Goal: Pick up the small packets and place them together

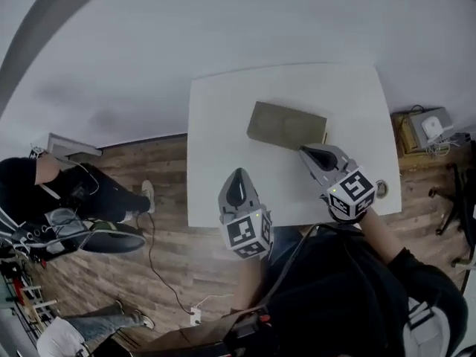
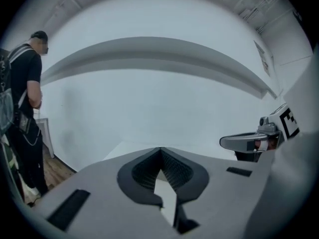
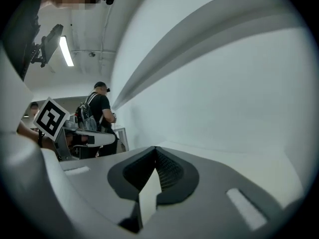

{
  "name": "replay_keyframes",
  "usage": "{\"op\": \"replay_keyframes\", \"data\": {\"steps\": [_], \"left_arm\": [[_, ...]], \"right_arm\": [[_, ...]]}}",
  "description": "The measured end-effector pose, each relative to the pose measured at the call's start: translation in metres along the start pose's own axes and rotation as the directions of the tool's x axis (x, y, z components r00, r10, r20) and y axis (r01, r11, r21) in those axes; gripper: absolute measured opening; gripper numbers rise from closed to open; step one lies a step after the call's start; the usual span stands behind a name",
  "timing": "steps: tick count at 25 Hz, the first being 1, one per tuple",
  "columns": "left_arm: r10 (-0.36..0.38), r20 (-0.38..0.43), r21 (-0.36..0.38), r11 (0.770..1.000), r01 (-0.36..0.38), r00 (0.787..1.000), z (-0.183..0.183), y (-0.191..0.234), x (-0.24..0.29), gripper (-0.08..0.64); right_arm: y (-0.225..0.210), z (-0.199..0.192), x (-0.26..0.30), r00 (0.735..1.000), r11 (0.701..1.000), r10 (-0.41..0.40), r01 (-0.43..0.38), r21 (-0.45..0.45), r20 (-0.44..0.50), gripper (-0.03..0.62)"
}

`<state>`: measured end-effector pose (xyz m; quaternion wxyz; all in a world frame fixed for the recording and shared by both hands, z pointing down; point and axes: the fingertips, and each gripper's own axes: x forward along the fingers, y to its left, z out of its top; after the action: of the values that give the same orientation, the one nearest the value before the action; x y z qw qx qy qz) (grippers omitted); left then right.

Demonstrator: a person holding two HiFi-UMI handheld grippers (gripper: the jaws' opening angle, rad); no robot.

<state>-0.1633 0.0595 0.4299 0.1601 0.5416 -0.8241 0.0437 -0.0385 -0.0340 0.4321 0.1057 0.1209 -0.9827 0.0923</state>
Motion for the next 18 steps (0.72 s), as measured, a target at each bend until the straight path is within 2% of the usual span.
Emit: {"op": "replay_keyframes", "data": {"steps": [2,6,11,14,16,18], "left_arm": [[-0.085,-0.015,0.014,0.996,0.085,0.996,0.002,-0.008,0.027,-0.003],[-0.24,-0.044,0.053,0.969,0.242,0.97,0.0,-0.027,0.063,-0.003],[-0.376,-0.11,0.083,0.919,0.385,0.92,-0.007,-0.064,0.095,-0.003],[-0.415,-0.151,0.094,0.898,0.43,0.897,-0.022,-0.087,0.101,-0.003],[-0.432,-0.179,0.093,0.887,0.452,0.884,-0.03,-0.101,0.106,-0.003],[-0.444,-0.206,0.08,0.881,0.467,0.872,-0.039,-0.114,0.111,-0.003]], "right_arm": [[-0.02,-0.003,-0.002,0.996,0.995,-0.091,0.091,0.027,0.001,0.0],[-0.048,-0.011,-0.013,0.968,0.966,-0.253,0.252,0.05,0.001,0.0],[-0.086,-0.023,-0.044,0.91,0.907,-0.415,0.416,0.07,-0.026,0.0],[-0.099,-0.04,-0.066,0.893,0.891,-0.445,0.449,0.07,-0.06,0.0],[-0.105,-0.051,-0.073,0.903,0.905,-0.416,0.423,0.05,-0.106,0.0],[-0.109,-0.063,-0.075,0.921,0.931,-0.355,0.363,0.023,-0.162,0.0]]}}
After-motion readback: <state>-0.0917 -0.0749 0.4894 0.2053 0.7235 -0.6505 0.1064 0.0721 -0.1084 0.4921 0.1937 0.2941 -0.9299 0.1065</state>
